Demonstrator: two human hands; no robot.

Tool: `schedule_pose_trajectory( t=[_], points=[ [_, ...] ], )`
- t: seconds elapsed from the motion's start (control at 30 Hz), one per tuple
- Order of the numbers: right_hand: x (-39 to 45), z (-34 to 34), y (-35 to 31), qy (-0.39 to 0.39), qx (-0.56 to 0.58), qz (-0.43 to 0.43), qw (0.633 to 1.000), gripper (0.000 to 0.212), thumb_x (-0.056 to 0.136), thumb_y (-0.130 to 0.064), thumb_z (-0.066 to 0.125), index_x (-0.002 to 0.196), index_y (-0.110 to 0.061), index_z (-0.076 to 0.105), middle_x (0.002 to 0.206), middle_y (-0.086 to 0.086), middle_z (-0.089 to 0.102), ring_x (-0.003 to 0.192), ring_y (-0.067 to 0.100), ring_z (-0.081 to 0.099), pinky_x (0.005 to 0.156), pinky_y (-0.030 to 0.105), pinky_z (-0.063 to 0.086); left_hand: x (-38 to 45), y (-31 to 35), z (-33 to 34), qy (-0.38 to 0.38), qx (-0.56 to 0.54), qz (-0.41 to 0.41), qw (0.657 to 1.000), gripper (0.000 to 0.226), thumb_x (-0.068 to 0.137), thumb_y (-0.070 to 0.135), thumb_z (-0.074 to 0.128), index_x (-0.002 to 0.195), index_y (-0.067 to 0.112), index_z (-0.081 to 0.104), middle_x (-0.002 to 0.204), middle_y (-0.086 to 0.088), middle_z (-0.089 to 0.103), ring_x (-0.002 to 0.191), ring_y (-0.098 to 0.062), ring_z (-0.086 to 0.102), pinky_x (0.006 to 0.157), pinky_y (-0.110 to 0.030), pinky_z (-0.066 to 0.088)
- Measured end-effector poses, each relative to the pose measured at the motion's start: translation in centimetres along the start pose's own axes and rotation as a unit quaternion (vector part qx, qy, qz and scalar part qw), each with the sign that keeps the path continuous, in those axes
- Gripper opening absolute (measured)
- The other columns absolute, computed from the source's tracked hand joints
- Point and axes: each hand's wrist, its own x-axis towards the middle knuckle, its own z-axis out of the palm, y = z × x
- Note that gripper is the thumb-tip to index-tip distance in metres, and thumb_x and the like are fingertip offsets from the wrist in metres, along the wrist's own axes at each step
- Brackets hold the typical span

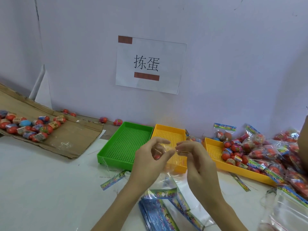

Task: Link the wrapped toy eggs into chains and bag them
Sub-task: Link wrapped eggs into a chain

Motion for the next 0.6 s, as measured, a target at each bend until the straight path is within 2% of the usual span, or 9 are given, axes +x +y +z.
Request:
schedule_pose_trajectory(
  t=[0.1,0.17,0.23,0.33,0.4,0.47,0.53,0.6],
  points=[
    [1.3,0.7,1.0,0.013,0.022,0.068,0.997,0.041,0.098,0.015,0.045,0.109,-0.018,0.066,0.108,-0.01,0.07,0.105,0.011,0.069,0.087,0.025,0.058,0.5,-0.4,-1.2,0.011,-0.1,-0.081,0.992,0.032,0.088,0.007,0.082,0.112,0.025,0.071,0.085,-0.007,0.075,0.067,-0.02,0.069,0.056,-0.03,0.055],
    [3.0,1.5,2.1,-0.004,-0.019,0.091,0.996,0.033,0.1,0.009,0.048,0.108,-0.018,0.065,0.106,-0.01,0.071,0.101,0.005,0.069,0.087,0.024,0.059,0.7,-0.8,-1.7,0.027,-0.111,-0.112,0.987,0.033,0.089,0.004,0.081,0.113,0.023,0.072,0.089,-0.009,0.075,0.073,-0.024,0.074,0.062,-0.037,0.062],
    [5.5,2.9,3.4,-0.045,-0.059,0.103,0.992,0.027,0.103,0.001,0.048,0.11,-0.019,0.065,0.107,-0.009,0.071,0.1,0.003,0.068,0.088,0.024,0.059,0.9,-1.1,-1.9,0.051,-0.096,-0.116,0.987,0.03,0.088,0.008,0.082,0.111,0.023,0.072,0.085,-0.007,0.072,0.07,-0.024,0.074,0.069,-0.047,0.065],
    [9.8,5.8,5.9,-0.123,-0.114,0.103,0.98,0.029,0.105,-0.005,0.046,0.123,-0.018,0.065,0.121,-0.004,0.069,0.11,0.006,0.063,0.096,0.019,0.053,1.0,-1.5,-1.7,0.082,-0.062,-0.108,0.989,0.03,0.083,0.019,0.088,0.107,0.027,0.071,0.074,-0.006,0.067,0.068,-0.028,0.071,0.07,-0.052,0.062],
    [12.6,8.1,7.7,-0.182,-0.159,0.102,0.965,0.035,0.107,-0.008,0.043,0.137,-0.014,0.06,0.138,0.002,0.063,0.127,0.015,0.056,0.105,0.02,0.045,1.0,-1.8,-1.7,0.1,-0.06,-0.114,0.987,0.028,0.083,0.021,0.088,0.104,0.029,0.071,0.078,-0.008,0.069,0.074,-0.034,0.073,0.07,-0.055,0.062],
    [14.6,10.2,9.1,-0.239,-0.202,0.109,0.943,0.042,0.106,-0.006,0.041,0.146,-0.01,0.051,0.151,0.007,0.053,0.142,0.023,0.045,0.116,0.032,0.036,1.0,-1.9,-1.7,0.111,-0.083,-0.124,0.983,0.024,0.085,0.019,0.087,0.101,0.027,0.071,0.08,-0.009,0.071,0.07,-0.031,0.073,0.07,-0.056,0.062],
    [15.9,11.9,10.4,-0.289,-0.266,0.106,0.914,0.048,0.1,-0.001,0.044,0.148,-0.006,0.05,0.152,0.012,0.051,0.143,0.029,0.042,0.119,0.038,0.029,1.1,-1.9,-1.8,0.115,-0.097,-0.128,0.98,0.022,0.086,0.016,0.086,0.1,0.024,0.07,0.082,-0.01,0.072,0.064,-0.024,0.069,0.069,-0.056,0.063],
    [16.2,13.1,11.3,-0.321,-0.343,0.109,0.876,0.051,0.089,0.001,0.048,0.138,-0.005,0.056,0.144,0.014,0.056,0.136,0.032,0.045,0.119,0.041,0.024,1.2,-1.9,-1.8,0.116,-0.101,-0.133,0.979,0.021,0.086,0.016,0.085,0.1,0.023,0.07,0.085,-0.011,0.072,0.067,-0.023,0.069,0.069,-0.053,0.064]
  ],
)
